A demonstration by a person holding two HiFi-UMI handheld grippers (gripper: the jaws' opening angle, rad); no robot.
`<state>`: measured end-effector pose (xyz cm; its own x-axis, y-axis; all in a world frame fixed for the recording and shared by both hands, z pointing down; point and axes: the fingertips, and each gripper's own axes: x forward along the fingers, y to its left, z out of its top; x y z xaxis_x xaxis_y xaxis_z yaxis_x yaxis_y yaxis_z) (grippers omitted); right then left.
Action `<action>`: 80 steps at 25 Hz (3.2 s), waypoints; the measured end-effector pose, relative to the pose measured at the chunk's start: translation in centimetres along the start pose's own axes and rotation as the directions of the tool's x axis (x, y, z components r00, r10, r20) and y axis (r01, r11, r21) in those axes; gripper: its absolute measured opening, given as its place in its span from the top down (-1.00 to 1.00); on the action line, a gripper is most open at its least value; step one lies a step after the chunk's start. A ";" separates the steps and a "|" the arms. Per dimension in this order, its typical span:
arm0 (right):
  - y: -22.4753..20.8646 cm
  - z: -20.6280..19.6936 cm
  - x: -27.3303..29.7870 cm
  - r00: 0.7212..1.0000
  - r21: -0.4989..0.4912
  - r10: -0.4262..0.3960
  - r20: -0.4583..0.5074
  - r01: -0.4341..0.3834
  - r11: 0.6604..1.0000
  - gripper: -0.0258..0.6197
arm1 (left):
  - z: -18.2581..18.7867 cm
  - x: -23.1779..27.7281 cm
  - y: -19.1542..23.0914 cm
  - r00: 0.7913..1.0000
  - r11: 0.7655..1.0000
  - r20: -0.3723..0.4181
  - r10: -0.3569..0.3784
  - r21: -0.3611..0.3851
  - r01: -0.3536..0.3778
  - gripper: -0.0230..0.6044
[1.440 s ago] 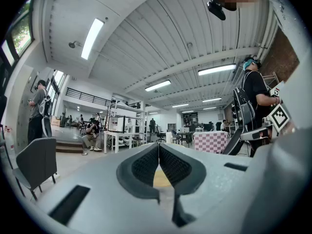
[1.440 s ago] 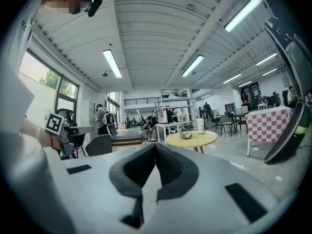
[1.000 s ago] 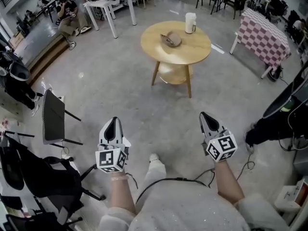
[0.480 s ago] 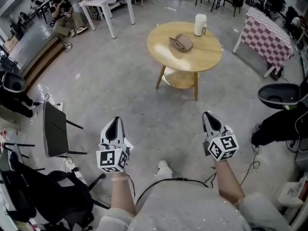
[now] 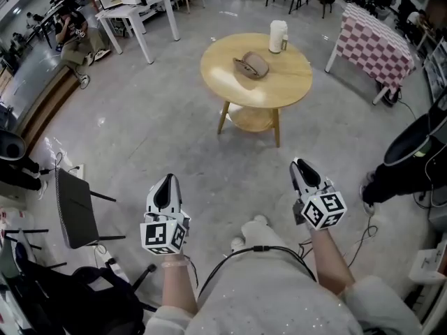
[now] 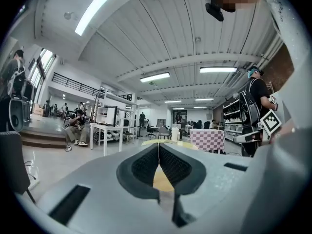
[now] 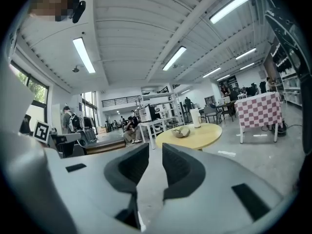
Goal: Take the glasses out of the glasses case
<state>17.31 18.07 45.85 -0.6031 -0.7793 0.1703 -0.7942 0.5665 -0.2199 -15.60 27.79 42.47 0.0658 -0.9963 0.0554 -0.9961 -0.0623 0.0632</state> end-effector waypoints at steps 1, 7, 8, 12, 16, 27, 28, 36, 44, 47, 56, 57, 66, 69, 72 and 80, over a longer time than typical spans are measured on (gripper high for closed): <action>-0.4 0.1 0.2 1.000 0.011 -0.009 0.005 0.009 1.000 0.63 | -0.3 0.4 0.0 1.000 1.000 -0.008 -0.007 0.000 0.007 0.91; -3.1 0.2 2.5 0.999 0.041 -0.041 0.011 0.040 0.998 0.63 | -0.7 4.4 0.7 0.999 1.000 -0.019 -0.027 0.011 0.027 0.91; -3.4 0.1 3.3 0.999 0.044 -0.043 0.012 0.043 0.998 0.63 | -0.7 5.3 1.1 0.999 1.000 -0.019 -0.028 0.013 0.028 0.91; -4.3 0.7 6.7 0.998 0.061 -0.054 0.023 0.052 0.997 0.63 | -0.3 8.9 2.6 0.999 0.999 -0.026 -0.047 0.022 0.047 0.91; -5.5 1.8 11.1 0.999 0.074 -0.037 0.026 0.035 0.997 0.63 | 0.4 13.5 3.9 0.998 0.998 -0.028 -0.056 0.028 0.057 0.91; -9.6 3.7 21.3 0.999 0.120 -0.038 -0.010 0.039 0.992 0.63 | 0.6 25.9 5.8 0.991 0.994 -0.073 -0.110 0.014 0.111 0.91; -10.0 3.8 22.1 0.999 0.124 -0.039 -0.015 0.040 0.991 0.63 | 0.6 26.9 5.8 0.991 0.993 -0.076 -0.114 0.014 0.116 0.91; -13.0 4.1 27.1 0.999 0.144 -0.031 -0.042 0.037 0.989 0.63 | 0.3 33.9 5.9 0.985 0.989 -0.094 -0.144 0.011 0.146 0.91; -14.5 4.6 31.5 0.997 0.135 0.016 -0.077 -0.005 0.991 0.63 | 0.3 39.0 5.9 0.984 0.988 -0.090 -0.154 0.002 0.155 0.91; -14.6 4.9 32.7 0.996 0.134 0.034 -0.085 -0.023 0.991 0.63 | 0.5 40.1 5.8 0.983 0.987 -0.091 -0.158 0.003 0.159 0.91; -15.2 4.8 36.3 0.991 0.152 0.053 -0.121 -0.035 0.988 0.63 | -0.1 43.2 6.3 0.976 0.983 -0.120 -0.184 -0.004 0.185 0.91; -15.3 4.7 36.8 0.990 0.155 0.054 -0.127 -0.034 0.987 0.63 | -0.1 43.8 6.4 0.974 0.982 -0.122 -0.189 -0.006 0.189 0.91; -16.7 4.4 42.0 0.977 0.173 0.062 -0.203 -0.026 0.985 0.62 | 0.2 52.2 6.8 0.954 0.961 -0.119 -0.275 -0.014 0.275 0.91; -16.7 4.0 43.9 0.967 0.169 0.078 -0.243 -0.038 0.985 0.61 | -0.3 54.5 6.7 0.943 0.952 -0.134 -0.304 -0.024 0.304 0.91; -16.7 3.3 45.5 0.955 0.177 0.093 -0.283 -0.043 0.983 0.60 | -0.9 56.2 6.7 0.933 0.945 -0.150 -0.326 -0.030 0.326 0.91; -16.2 1.6 48.0 0.908 0.115 0.117 -0.402 -0.077 0.990 0.59 | -1.9 59.3 7.2 0.917 0.934 -0.181 -0.356 -0.049 0.353 0.91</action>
<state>1.38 -28.94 56.02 -0.6709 -0.5333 0.5153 -0.7315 0.5901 -0.3417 -18.73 -31.58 48.07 0.4253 -0.8806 0.2090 -0.9046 -0.4067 0.1272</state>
